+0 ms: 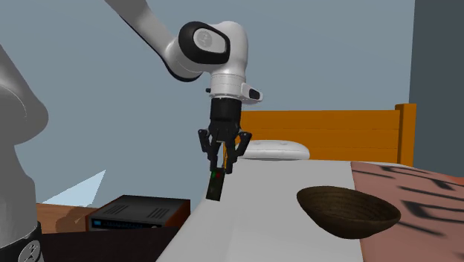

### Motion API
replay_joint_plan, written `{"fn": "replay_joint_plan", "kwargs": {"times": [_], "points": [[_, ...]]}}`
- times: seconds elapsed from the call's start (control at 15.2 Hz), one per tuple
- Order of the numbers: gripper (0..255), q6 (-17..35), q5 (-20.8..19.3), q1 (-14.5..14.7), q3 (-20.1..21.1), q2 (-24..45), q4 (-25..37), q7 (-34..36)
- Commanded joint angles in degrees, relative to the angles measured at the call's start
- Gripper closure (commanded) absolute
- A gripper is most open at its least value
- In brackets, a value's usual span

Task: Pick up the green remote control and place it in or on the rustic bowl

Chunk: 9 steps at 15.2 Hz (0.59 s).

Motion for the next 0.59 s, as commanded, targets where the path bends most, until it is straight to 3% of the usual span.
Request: {"fn": "replay_joint_plan", "kwargs": {"times": [0.0, 0.2, 0.53], "points": [[255, -2.1, 0.1, 0.1, 0.0, -1.1, 0.9, -0.1], [255, -4.5, 0.3, 0.1, 0.0, -2.3, 2.2, -0.3], [255, -4.3, -1.3, -2.2, -2.8, 6.8, 11.4, -4.4]]}}
